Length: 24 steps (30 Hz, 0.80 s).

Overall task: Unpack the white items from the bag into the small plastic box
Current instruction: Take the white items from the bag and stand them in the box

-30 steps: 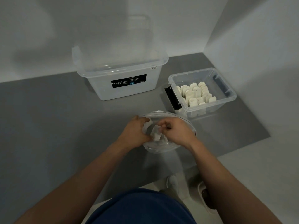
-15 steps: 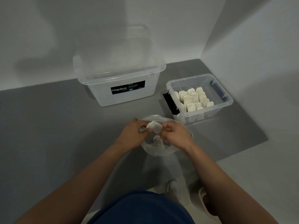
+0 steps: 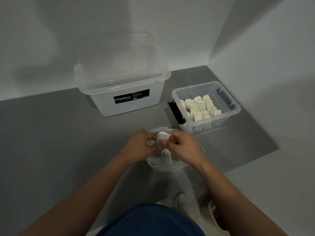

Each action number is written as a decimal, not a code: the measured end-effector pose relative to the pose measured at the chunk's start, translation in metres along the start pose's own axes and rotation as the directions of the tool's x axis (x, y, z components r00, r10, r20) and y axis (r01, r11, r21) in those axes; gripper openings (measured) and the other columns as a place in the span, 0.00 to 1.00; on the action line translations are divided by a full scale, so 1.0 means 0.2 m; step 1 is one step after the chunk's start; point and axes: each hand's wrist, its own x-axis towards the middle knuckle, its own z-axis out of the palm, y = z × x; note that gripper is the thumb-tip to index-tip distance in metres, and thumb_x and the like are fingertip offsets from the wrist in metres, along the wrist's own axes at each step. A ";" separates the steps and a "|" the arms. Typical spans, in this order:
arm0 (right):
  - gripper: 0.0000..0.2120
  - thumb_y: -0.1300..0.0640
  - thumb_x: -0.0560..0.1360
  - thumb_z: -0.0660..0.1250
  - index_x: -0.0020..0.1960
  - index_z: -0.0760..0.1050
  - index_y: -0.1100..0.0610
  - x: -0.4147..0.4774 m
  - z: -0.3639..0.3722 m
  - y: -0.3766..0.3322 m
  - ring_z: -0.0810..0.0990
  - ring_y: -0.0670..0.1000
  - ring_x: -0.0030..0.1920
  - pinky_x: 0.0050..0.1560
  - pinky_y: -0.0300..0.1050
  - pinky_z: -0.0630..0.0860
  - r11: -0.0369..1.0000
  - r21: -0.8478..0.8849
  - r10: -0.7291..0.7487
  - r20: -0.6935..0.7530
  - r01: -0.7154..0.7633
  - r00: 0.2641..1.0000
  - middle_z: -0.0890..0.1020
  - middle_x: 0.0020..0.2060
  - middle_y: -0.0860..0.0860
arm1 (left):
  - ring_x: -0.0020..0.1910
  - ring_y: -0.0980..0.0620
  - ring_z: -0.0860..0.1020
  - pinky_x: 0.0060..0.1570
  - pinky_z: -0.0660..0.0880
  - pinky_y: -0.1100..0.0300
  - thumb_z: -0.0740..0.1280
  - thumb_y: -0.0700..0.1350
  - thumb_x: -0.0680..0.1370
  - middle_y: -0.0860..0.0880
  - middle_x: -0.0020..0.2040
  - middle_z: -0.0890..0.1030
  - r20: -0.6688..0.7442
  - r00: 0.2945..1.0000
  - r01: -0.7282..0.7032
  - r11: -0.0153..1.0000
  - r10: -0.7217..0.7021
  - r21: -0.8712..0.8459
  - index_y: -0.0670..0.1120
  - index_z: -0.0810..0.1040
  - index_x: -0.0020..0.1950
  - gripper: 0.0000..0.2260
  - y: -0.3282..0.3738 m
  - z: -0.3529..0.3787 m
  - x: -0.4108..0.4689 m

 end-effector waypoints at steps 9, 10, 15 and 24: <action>0.07 0.50 0.79 0.69 0.54 0.84 0.49 -0.01 -0.13 -0.07 0.82 0.40 0.42 0.45 0.34 0.76 0.955 -0.232 -0.176 0.051 0.183 0.983 0.85 0.45 0.42 | 0.43 0.51 0.76 0.41 0.68 0.60 0.73 0.52 0.74 0.46 0.47 0.75 -0.022 1.000 0.022 0.999 -0.021 0.042 0.51 0.85 0.50 0.08 0.02 0.04 0.02; 0.07 0.52 0.79 0.69 0.54 0.85 0.50 -0.01 -0.15 -0.09 0.81 0.41 0.41 0.44 0.31 0.74 0.944 -0.255 -0.200 0.061 0.209 0.978 0.85 0.44 0.43 | 0.42 0.54 0.74 0.40 0.67 0.61 0.74 0.51 0.73 0.47 0.46 0.76 -0.031 0.999 0.019 0.999 -0.018 0.032 0.51 0.85 0.49 0.08 0.03 0.04 0.02; 0.08 0.53 0.79 0.70 0.56 0.85 0.50 0.00 -0.37 -0.18 0.80 0.40 0.43 0.45 0.26 0.71 0.906 -0.293 -0.303 0.053 0.305 0.952 0.85 0.46 0.42 | 0.42 0.57 0.74 0.42 0.66 0.66 0.76 0.52 0.71 0.53 0.47 0.74 -0.071 0.988 0.132 0.991 -0.135 -0.036 0.55 0.81 0.54 0.13 0.01 0.06 0.03; 0.02 0.51 0.76 0.74 0.48 0.84 0.48 0.41 -0.99 -0.10 0.82 0.39 0.39 0.40 0.25 0.71 0.924 -0.366 -0.199 -0.207 0.112 0.958 0.84 0.38 0.40 | 0.44 0.56 0.75 0.46 0.66 0.65 0.76 0.51 0.71 0.53 0.50 0.76 -0.135 0.949 0.272 0.957 -0.284 -0.095 0.59 0.79 0.51 0.12 -0.01 0.10 0.05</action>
